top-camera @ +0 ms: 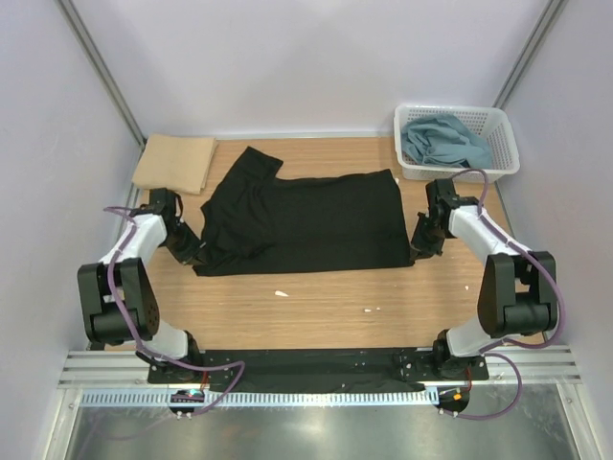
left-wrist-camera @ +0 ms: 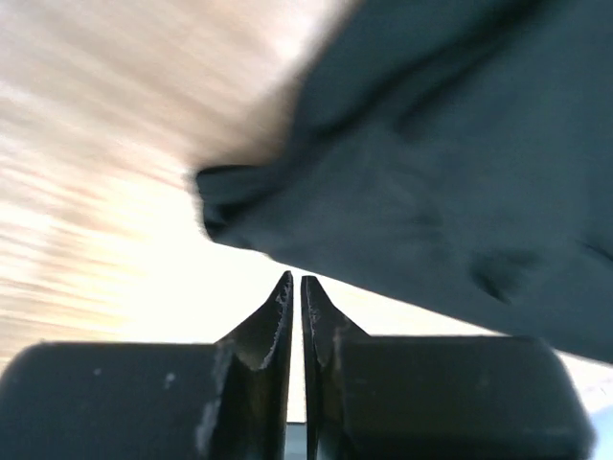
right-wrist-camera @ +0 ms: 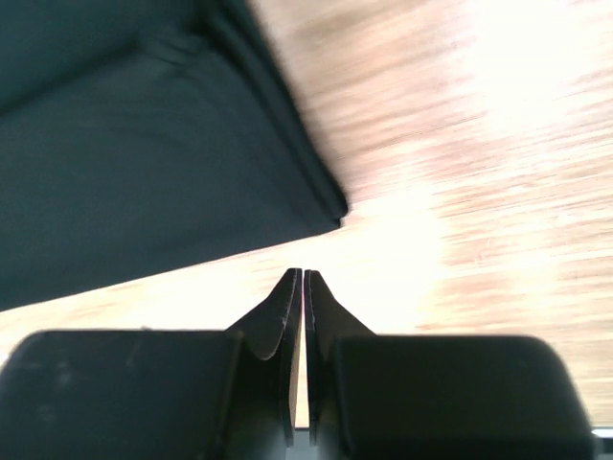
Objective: Fold and stack the t-shirts
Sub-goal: Fold the tshirt
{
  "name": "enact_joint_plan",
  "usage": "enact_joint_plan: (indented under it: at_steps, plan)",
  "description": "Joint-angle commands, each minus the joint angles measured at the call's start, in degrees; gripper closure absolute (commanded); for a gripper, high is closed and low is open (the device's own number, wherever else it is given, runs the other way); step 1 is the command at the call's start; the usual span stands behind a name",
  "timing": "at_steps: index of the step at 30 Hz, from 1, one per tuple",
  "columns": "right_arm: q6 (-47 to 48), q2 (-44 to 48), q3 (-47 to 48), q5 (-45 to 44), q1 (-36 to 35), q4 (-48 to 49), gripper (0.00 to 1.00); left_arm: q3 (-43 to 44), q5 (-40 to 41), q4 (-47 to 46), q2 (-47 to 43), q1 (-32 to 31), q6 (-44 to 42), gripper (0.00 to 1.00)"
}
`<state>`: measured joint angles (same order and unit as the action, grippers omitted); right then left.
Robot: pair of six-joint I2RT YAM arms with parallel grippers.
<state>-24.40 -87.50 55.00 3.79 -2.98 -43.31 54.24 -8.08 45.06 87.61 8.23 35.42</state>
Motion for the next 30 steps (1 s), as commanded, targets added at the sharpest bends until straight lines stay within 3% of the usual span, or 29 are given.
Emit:
enact_joint_plan:
  at_steps: [1, 4, 6, 11, 14, 18, 21, 30]
  plan:
    - [-0.03, 2.61, 5.81, 1.92, -0.09, -1.96, 0.87, 4.55, -5.44, -1.28, -4.82, -2.60, -2.11, 0.92]
    - [0.32, 0.15, 7.83, 1.31, 0.08, 0.58, 0.77, 6.40, -10.89, -7.60, -3.86, -6.55, -0.88, 0.93]
    - [0.06, -1.78, 9.85, 0.69, 0.00, 1.82, 0.76, 7.19, -13.36, -11.12, -0.36, -10.31, 0.43, 0.98]
    - [-1.35, -9.25, 13.89, 2.97, 0.00, 4.81, 0.76, 9.92, -17.94, -16.23, 8.97, -16.04, 2.02, 1.00]
    - [-1.44, -11.19, 15.48, 3.59, 0.00, 5.25, 0.79, 10.10, -17.33, -18.16, 13.01, -18.33, 2.37, 1.00]
    - [-2.57, -12.51, 16.28, 6.49, -1.14, 5.51, 0.92, 9.75, -16.80, -19.04, 15.22, -18.78, 2.20, 1.00]
    - [-3.54, -12.69, 15.40, 6.84, -2.20, 6.92, 0.97, 9.39, -17.23, -19.48, 16.71, -18.86, 1.85, 1.00]
    - [-4.60, -18.30, 15.92, 3.86, -2.55, 10.52, 0.99, 5.62, -16.10, -20.01, 17.85, -19.57, 2.56, 1.00]
